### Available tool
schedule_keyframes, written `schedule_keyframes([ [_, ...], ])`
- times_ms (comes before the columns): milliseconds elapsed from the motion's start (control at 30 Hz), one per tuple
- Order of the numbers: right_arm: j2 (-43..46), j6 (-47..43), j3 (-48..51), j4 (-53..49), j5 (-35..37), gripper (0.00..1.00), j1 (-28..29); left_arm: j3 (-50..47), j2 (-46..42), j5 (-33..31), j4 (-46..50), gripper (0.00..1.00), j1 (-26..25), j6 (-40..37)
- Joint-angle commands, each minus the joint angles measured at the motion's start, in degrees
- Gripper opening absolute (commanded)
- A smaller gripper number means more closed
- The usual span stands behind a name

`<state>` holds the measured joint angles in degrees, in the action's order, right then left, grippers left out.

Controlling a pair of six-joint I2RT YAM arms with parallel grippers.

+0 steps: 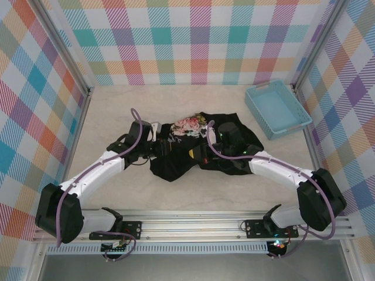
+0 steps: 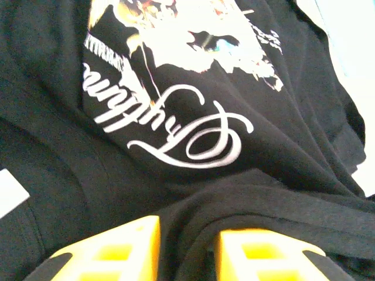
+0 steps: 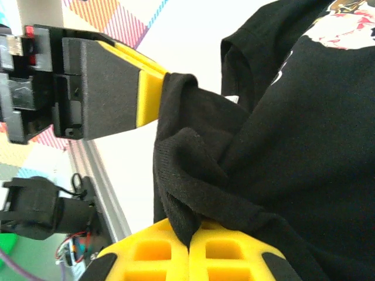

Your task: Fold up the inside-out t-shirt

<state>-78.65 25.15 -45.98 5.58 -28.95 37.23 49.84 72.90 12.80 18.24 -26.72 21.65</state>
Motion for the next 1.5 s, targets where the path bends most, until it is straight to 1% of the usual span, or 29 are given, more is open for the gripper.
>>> schedule_keyframes([
  [0, -2.3, 7.7, 1.1, 8.5, -6.4, 0.00, -0.9, 0.1, -0.9, -7.1, 2.8, 0.41, -2.7, -2.0],
  [67, -3.7, 10.0, 1.1, 10.5, -6.2, 0.00, -1.1, -0.5, -2.5, -10.5, 4.5, 0.48, -5.0, -2.2],
  [200, -6.1, 12.9, 0.9, 12.8, -6.3, 0.00, -1.3, -2.1, -6.6, -19.2, 8.0, 0.58, -9.3, -1.1],
  [300, -7.3, 14.3, 0.6, 13.7, -5.8, 0.00, -1.4, -3.1, -8.4, -23.2, 9.1, 0.65, -12.7, -0.2],
  [367, -7.8, 14.9, 0.5, 14.6, -5.9, 0.00, -1.5, -3.4, -7.8, -22.9, 8.8, 0.71, -14.0, 0.3],
  [467, -8.0, 15.0, 0.1, 14.9, -6.0, 0.00, -1.4, -3.4, -4.0, -20.0, 7.2, 0.76, -14.6, -0.3],
  [567, -7.6, 14.3, 0.0, 14.1, -6.1, 0.00, -1.5, -2.5, 0.8, -21.0, 5.0, 0.80, -14.5, -2.7],
  [633, -6.9, 12.9, 0.0, 12.4, -5.9, 0.00, -1.7, -1.3, 4.1, -20.8, 2.8, 0.80, -14.5, -4.4],
  [667, -6.6, 11.9, -0.1, 11.4, -5.7, 0.00, -1.8, -0.8, 5.7, -19.8, 1.0, 0.79, -14.6, -5.0],
  [733, -6.2, 10.6, -0.2, 10.0, -5.9, 0.00, -2.3, 0.6, 9.0, -18.0, -1.5, 0.71, -14.5, -5.6],
  [800, -5.5, 8.9, -0.3, 8.4, -5.8, 0.00, -3.0, 2.7, 12.3, -15.6, -1.8, 0.52, -14.5, -6.2],
  [867, -4.7, 6.9, -0.5, 5.9, -4.7, 0.00, -3.4, 3.8, 13.8, -12.9, -1.8, 0.36, -14.2, -6.8],
  [900, -4.1, 5.6, -0.7, 4.3, -3.8, 0.00, -3.5, 3.8, 13.8, -11.3, -3.8, 0.29, -14.0, -6.7],
  [967, -3.1, 2.7, -1.4, 0.0, -0.9, 0.00, -3.4, 2.9, 12.6, -6.5, -5.3, 0.17, -12.8, -6.1],
  [1033, -2.2, -0.4, -2.5, -4.5, 2.6, 0.00, -3.4, 1.8, 10.9, 0.4, -6.6, 0.09, -11.1, -5.5],
  [1100, -1.4, -3.7, -3.9, -8.3, 6.3, 0.00, -3.4, 1.6, 9.4, 7.8, -6.4, 0.05, -9.3, -5.5],
  [1200, -0.6, -8.2, -5.8, -13.1, 11.2, 0.00, -3.4, 1.8, 7.7, 18.5, -6.4, 0.03, -6.6, -4.6],
  [1300, 0.4, -11.4, -6.3, -15.6, 14.4, 0.00, -3.4, 0.4, 5.8, 27.4, -9.6, 0.00, -4.6, -2.1],
  [1400, 1.6, -12.9, -6.2, -17.6, 17.9, 0.00, -3.3, -1.4, 5.1, 33.1, -14.6, 0.00, -3.0, 0.9],
  [1467, 1.8, -13.0, -6.5, -19.0, 20.2, 0.00, -3.3, -2.2, 5.3, 35.6, -18.0, 0.00, -2.0, 3.1],
])
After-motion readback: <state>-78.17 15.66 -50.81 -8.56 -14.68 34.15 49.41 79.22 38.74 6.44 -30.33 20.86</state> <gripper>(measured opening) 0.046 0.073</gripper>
